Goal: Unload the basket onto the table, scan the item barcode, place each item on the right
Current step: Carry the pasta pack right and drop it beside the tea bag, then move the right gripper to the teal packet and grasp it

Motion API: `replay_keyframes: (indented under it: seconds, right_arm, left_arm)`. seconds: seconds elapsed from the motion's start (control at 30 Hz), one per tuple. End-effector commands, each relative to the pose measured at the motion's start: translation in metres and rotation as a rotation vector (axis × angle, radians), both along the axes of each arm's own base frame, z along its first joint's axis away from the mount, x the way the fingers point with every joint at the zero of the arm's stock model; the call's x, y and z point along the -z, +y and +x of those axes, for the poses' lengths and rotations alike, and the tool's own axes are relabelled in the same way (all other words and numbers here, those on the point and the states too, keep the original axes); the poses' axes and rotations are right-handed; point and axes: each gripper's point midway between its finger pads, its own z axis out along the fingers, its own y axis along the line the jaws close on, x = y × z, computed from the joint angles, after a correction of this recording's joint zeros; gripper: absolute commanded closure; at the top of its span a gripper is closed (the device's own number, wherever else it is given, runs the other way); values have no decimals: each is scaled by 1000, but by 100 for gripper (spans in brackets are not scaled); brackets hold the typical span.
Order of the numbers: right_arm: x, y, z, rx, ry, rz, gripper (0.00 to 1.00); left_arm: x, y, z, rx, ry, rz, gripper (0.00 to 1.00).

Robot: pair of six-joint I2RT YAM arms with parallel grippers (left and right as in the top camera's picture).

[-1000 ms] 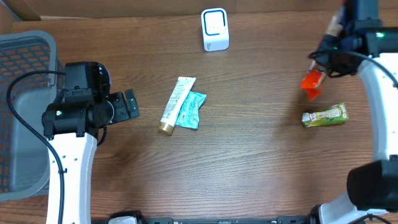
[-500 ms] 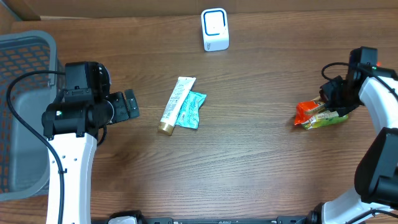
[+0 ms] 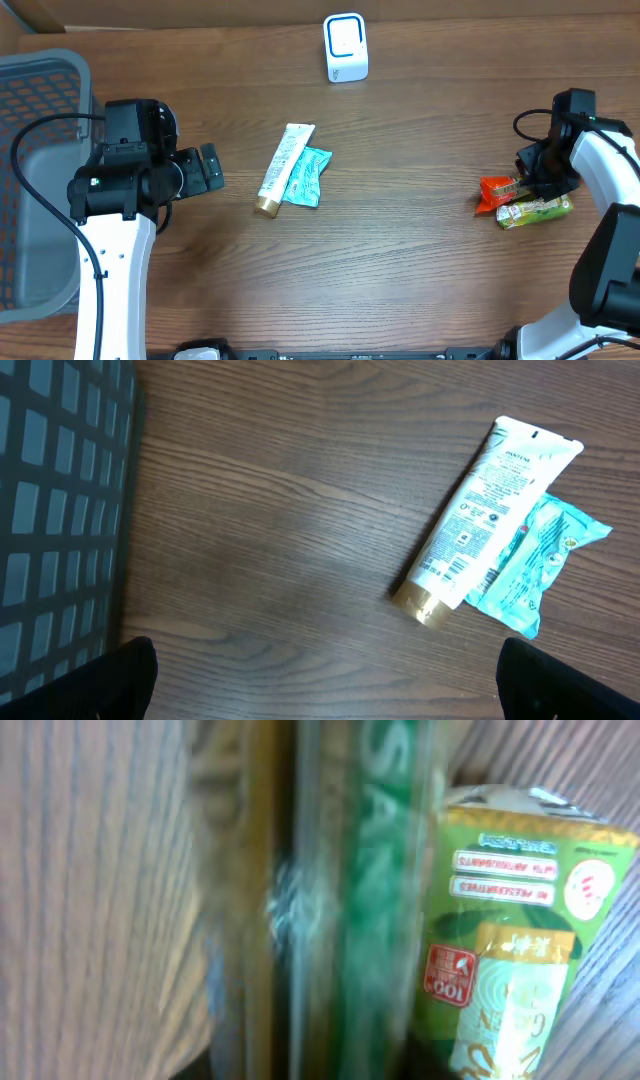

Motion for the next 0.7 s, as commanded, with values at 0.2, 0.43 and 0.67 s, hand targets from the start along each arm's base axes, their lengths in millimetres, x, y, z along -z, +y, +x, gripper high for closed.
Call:
replay_keyframes:
  seconds: [0.2,0.43,0.67]
  right_arm:
    - [-34,10,25,-253,-114,20,49]
    - [-110,61,56,-587,-345,61,49]
    - [-150,123,58,-791,-455,67,30]
  left_arm:
    - [-1,1,-1,13,-3,5,0]
    - [-1,1,-1,13,-3,5,0]
    - [-1,1,-1,13,-3,5,1]
